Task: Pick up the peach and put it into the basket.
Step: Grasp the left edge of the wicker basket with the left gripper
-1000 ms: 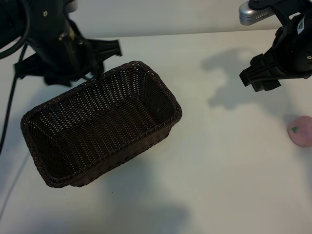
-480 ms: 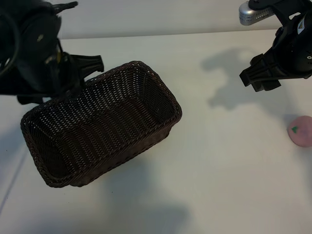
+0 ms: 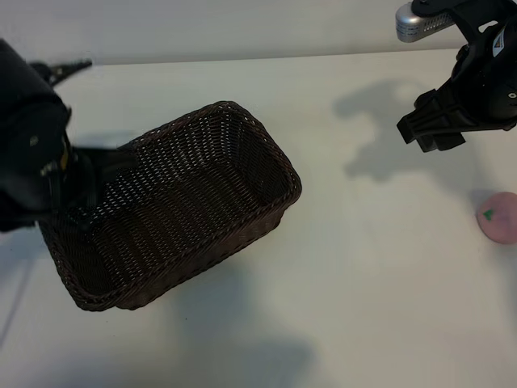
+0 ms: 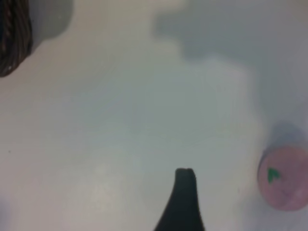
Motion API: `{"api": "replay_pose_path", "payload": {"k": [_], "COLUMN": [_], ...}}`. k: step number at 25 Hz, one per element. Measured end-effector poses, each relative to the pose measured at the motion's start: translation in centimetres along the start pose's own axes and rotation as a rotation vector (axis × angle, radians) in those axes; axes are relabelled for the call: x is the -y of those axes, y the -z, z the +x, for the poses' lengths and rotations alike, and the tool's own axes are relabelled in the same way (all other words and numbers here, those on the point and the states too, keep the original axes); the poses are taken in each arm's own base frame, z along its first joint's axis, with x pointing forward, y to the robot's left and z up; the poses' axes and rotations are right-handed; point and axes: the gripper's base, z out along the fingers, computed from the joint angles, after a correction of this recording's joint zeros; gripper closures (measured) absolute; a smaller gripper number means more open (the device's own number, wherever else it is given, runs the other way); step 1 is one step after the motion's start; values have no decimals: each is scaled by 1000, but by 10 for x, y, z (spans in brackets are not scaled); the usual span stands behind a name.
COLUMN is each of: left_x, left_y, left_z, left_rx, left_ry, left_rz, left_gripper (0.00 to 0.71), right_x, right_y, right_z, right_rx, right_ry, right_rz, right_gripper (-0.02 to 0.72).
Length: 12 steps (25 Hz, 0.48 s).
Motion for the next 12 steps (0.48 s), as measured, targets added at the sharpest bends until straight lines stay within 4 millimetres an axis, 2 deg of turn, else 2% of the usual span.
{"api": "replay_pose_path", "payload": {"k": [5, 12], "left_x": [-9, -14], "left_y": [-25, -46], "left_z": [12, 10], "left_rx": [-59, -78], "left_ry": [13, 66], "left_rz": [-53, -3], "left_gripper": [195, 195], "right_x": [0, 0], "right_y": [0, 0], "right_z": [0, 1], "right_rx": [0, -8], "right_ry": [-1, -1], "right_rz": [-1, -1], "right_gripper": [108, 108]}}
